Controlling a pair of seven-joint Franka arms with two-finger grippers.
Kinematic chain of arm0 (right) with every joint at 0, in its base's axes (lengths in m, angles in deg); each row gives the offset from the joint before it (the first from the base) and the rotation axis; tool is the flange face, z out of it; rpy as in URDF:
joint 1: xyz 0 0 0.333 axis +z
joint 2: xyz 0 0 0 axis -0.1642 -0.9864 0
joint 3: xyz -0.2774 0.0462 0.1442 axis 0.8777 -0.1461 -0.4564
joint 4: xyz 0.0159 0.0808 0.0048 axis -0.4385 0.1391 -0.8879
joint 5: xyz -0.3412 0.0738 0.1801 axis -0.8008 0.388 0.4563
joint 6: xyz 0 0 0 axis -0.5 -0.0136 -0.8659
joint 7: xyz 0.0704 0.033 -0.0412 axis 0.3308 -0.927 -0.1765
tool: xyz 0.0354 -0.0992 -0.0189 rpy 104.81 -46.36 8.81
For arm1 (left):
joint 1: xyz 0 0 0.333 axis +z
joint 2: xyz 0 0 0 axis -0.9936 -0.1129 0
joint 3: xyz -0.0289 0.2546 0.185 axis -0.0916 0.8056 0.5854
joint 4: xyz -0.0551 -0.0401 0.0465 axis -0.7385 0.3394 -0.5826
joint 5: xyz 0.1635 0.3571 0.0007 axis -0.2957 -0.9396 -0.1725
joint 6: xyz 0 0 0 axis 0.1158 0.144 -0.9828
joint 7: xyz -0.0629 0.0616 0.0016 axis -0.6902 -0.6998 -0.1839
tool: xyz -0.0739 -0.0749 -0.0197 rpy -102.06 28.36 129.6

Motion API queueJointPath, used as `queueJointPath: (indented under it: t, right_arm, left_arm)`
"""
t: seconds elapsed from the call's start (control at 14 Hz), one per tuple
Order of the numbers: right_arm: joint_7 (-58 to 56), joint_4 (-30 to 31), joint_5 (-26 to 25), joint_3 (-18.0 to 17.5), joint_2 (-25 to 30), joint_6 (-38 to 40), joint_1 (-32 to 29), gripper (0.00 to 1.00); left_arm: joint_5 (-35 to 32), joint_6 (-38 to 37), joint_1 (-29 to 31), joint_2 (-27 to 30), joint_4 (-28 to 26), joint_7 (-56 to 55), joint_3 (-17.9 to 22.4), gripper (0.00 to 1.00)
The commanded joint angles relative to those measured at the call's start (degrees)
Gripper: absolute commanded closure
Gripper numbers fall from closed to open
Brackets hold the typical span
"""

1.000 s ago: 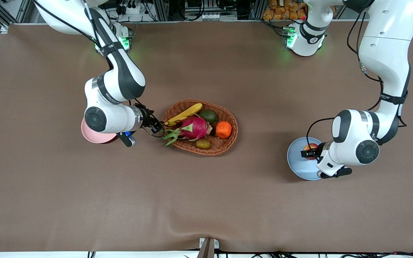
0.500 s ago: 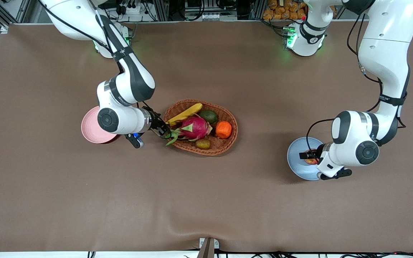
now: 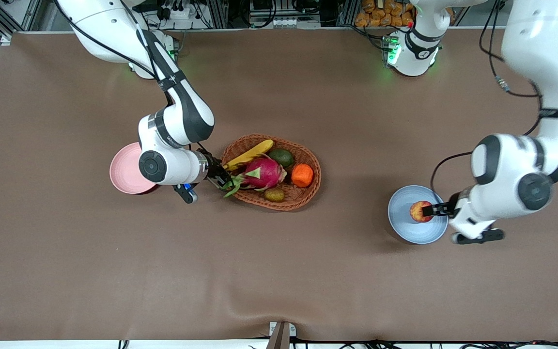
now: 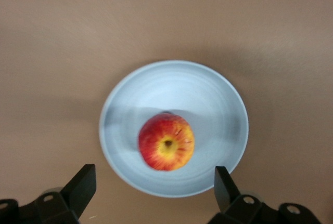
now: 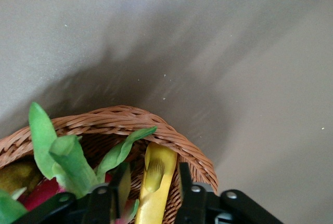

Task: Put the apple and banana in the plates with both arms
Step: 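Open the left gripper and raise it while the right gripper grasps the banana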

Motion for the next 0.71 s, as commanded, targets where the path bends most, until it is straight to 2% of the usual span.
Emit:
queueJointPath:
  t: [0.0,0.29,0.5,0.64]
  right_arm:
    - [0.47,0.07,1.12,0.44,-0.22,-0.52,0.77,0.67]
    - [0.47,0.07,1.12,0.44,-0.22,-0.44,0.77,0.67]
    - [0.47,-0.01,1.12,0.44,-0.30,-0.52,0.86,0.79]
    - [0.47,-0.01,1.21,0.36,-0.30,-0.44,0.77,0.88]
  left_arm:
    - [-1.26,-2.52,1.33,7.03,-0.90,3.52,-0.14,0.00]
    - [-0.64,-11.13,2.21,15.38,0.42,2.92,-0.23,0.00]
    - [-0.38,-17.54,2.04,21.36,0.42,-0.58,-0.84,0.00]
    - [-0.46,-19.22,1.86,24.27,0.51,-1.47,-1.89,0.00]
